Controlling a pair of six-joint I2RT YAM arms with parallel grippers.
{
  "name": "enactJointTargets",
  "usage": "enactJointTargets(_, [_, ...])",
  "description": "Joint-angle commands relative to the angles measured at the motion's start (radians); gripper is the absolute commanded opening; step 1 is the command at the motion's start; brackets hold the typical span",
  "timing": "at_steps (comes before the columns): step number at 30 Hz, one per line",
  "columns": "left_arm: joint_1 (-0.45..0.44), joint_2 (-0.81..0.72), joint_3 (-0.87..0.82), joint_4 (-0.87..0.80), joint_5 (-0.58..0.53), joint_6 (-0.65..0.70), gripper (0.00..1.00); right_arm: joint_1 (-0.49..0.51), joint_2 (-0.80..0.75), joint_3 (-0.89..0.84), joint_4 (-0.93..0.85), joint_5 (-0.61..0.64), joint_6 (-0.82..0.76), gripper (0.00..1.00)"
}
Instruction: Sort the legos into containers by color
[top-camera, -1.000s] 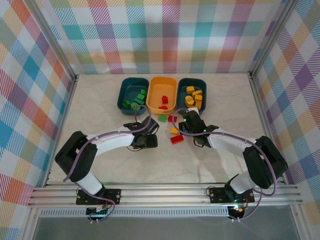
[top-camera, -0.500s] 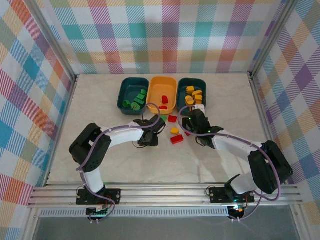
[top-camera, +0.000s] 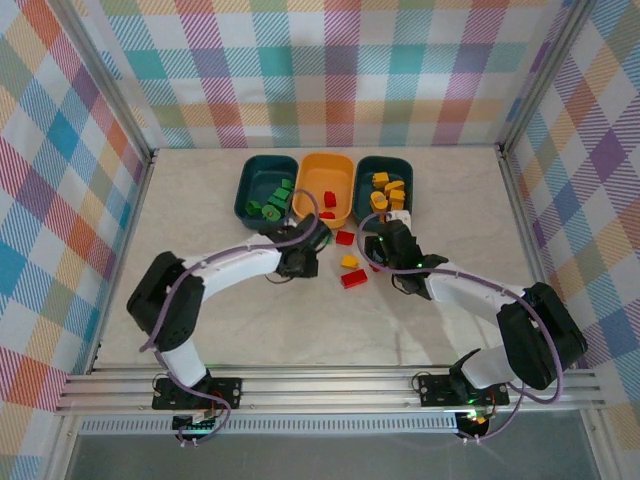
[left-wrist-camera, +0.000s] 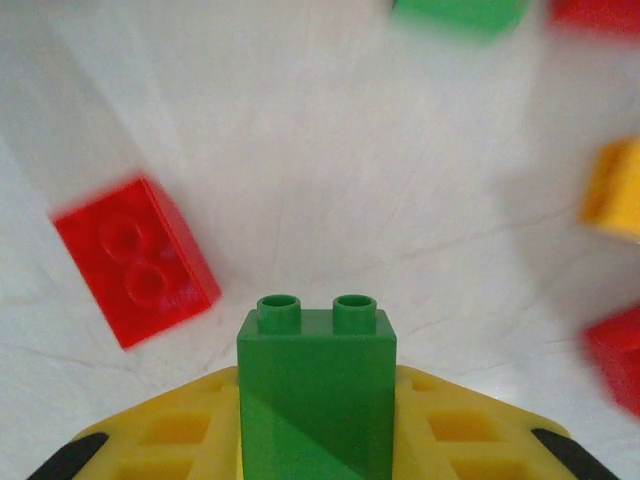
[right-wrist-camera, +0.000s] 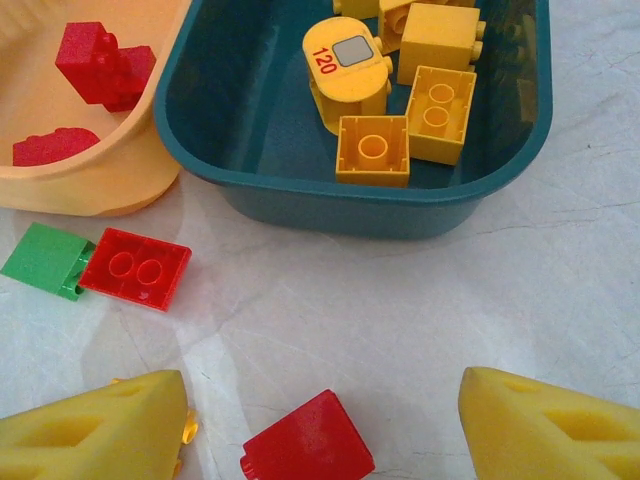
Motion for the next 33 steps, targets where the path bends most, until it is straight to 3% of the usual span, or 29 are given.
enactJointTargets(1, [0.155, -0.067, 0.09, -0.002, 0.046, 0.043, 0.29, -0.006, -0.015, -0.011, 0.04, 0.021, 0.017, 0.72])
enactJointTargets(6, [0.359, 0.018, 0.185, 0.065, 0.177, -0.058, 0.3, -0.007, -0.015, -0.016, 0.05, 0.032, 0.013, 0.72])
enactJointTargets(12, [0.453, 0.22, 0.393, 0.007, 0.232, -0.089, 0.31, -0.007, -0.006, -0.017, 0.058, 0.047, 0.012, 0.72])
enactJointTargets(18, [0.478, 0.383, 0.585, -0.087, 0.241, -0.066, 0.34, -0.007, -0.005, -0.014, 0.059, 0.043, 0.014, 0.72])
enactJointTargets(24, [0.49, 0.461, 0.654, -0.118, 0.263, -0.058, 0.42, -0.007, -0.003, -0.011, 0.055, 0.04, 0.014, 0.72])
enactJointTargets(30, [0.482, 0.37, 0.582, -0.047, 0.337, -0.054, 0.65, -0.008, -0.002, -0.008, 0.052, 0.038, 0.016, 0.72])
enactJointTargets(33, [0.44, 0.286, 0.502, -0.011, 0.352, -0.058, 0.71, -0.008, -0.003, -0.009, 0.051, 0.039, 0.026, 0.72])
